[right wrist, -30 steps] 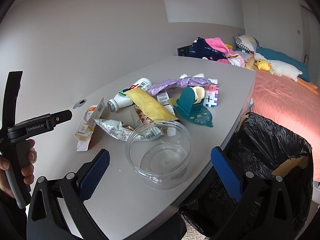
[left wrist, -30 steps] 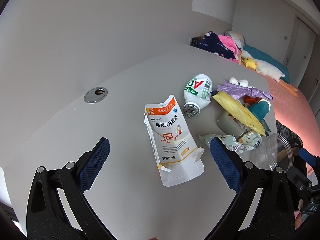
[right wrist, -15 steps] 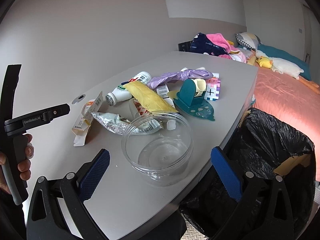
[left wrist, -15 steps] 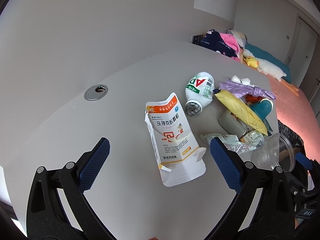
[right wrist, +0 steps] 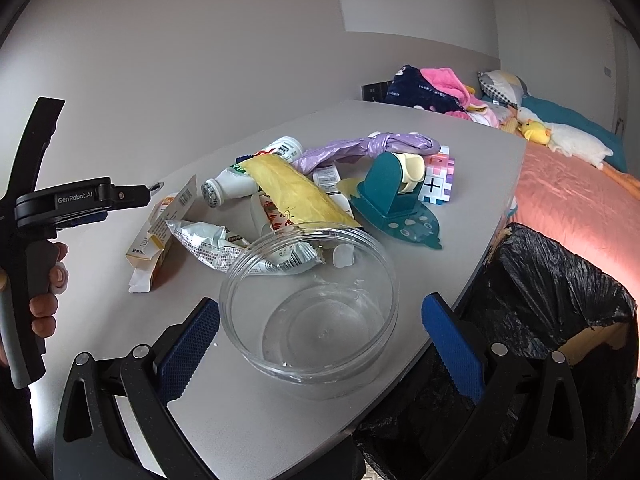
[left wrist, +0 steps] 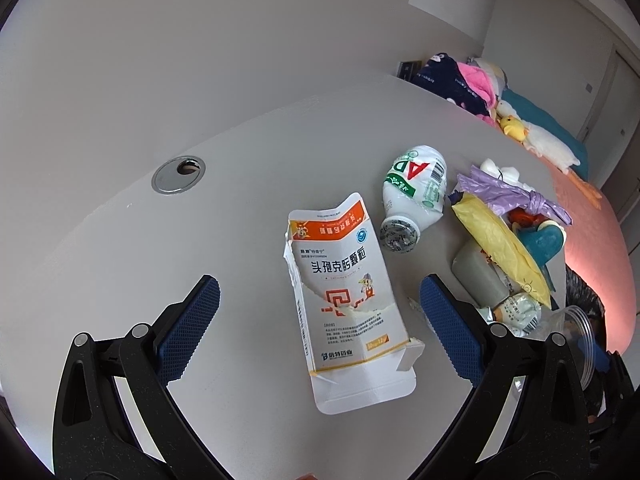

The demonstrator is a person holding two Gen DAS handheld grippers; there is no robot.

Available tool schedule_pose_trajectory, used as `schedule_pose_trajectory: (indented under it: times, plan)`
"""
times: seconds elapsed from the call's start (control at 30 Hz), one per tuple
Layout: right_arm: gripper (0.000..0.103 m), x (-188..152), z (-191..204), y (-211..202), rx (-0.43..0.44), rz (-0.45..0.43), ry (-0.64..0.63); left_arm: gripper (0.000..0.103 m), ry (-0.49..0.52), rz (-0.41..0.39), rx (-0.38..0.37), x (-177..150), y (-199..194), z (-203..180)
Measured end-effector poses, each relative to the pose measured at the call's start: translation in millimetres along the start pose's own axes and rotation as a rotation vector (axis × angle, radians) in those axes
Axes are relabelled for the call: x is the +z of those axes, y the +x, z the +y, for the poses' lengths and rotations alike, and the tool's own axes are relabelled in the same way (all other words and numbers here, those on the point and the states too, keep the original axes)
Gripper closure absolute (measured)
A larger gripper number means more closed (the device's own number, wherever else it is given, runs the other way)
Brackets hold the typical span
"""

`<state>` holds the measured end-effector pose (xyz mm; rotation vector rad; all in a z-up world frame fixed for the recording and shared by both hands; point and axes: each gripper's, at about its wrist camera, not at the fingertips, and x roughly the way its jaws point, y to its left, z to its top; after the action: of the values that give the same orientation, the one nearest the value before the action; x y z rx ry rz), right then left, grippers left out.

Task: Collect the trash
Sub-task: 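Grasp the white-and-orange medicine box with the left gripper while the right gripper grasps the clear bowl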

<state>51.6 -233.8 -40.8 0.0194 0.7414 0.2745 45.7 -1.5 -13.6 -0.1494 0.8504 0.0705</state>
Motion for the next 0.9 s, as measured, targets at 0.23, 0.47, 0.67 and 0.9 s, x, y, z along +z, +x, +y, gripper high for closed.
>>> schedule_pose_trajectory:
  times: [0.23, 0.47, 0.67, 0.9]
  plan:
    - [0.002, -0.6, -1.8, 11.9, -0.001, -0.001, -0.015, 0.006, 0.004, 0.049, 0.008, 7.7, 29.8, -6.3]
    - [0.002, -1.4, -1.2, 20.1, -0.009, -0.016, -0.039, 0.006, -0.016, 0.089, 0.035, 8.6, 51.6, -2.9]
    - [0.007, -4.2, -1.6, 25.2, -0.006, -0.006, -0.049, 0.023, -0.059, 0.121, 0.057, 5.2, 59.1, 8.7]
    - [0.020, -3.1, -5.0, 26.8, 0.003, -0.008, -0.034, 0.054, -0.095, 0.101, 0.049, 2.5, 52.5, 17.6]
